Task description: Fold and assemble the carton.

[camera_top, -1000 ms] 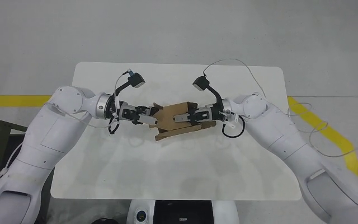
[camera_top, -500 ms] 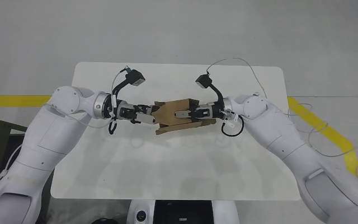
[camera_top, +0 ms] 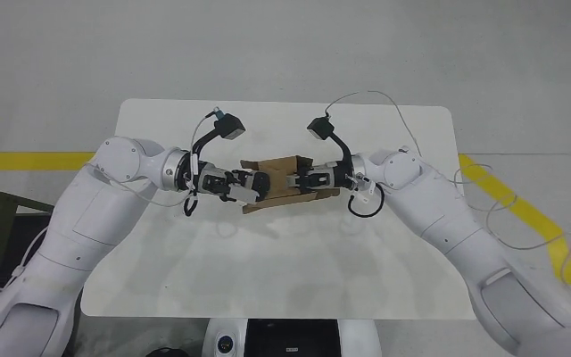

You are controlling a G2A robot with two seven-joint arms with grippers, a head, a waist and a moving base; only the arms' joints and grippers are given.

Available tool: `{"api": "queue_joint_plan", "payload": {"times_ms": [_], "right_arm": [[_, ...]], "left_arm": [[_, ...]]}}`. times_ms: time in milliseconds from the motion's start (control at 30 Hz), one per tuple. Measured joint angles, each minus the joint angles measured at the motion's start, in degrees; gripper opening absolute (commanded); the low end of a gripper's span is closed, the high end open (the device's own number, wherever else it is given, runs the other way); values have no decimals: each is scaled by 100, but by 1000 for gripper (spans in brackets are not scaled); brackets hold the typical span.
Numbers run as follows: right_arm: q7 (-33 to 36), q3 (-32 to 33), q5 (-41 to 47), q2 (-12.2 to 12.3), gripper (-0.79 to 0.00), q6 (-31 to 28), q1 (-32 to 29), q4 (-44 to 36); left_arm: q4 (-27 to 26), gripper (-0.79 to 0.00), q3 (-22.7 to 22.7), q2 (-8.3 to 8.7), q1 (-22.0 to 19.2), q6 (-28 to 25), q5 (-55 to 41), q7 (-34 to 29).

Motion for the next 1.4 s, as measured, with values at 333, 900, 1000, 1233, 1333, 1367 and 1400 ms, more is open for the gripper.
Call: {"api": "queue_joint_plan", "payload": {"times_ms": [333,900,1000,1233,1333,1367,1400], "right_arm": [[43,146,-114,-42,-785,43,-75,-21],[158,571,-254,29,-785,158,-332,-267],[208,558,-265,14,-785,208,-370,-361],[316,444,-270,-44,-785,315,-421,-519],[331,396,-255,-70,-785,331,-425,-541],[334,384,-251,-77,-785,334,-422,-544],[337,369,-247,-86,-785,337,-416,-548]], "left_arm": [[6,0,29,-64,-62,24,100,-24],[301,0,-569,76,214,91,362,-91],[320,0,-617,83,226,93,390,-93],[294,0,-636,70,208,97,414,-97],[271,0,-624,60,203,104,402,-105],[262,0,-620,58,200,108,398,-109],[254,0,-618,55,198,111,392,-112]]}}
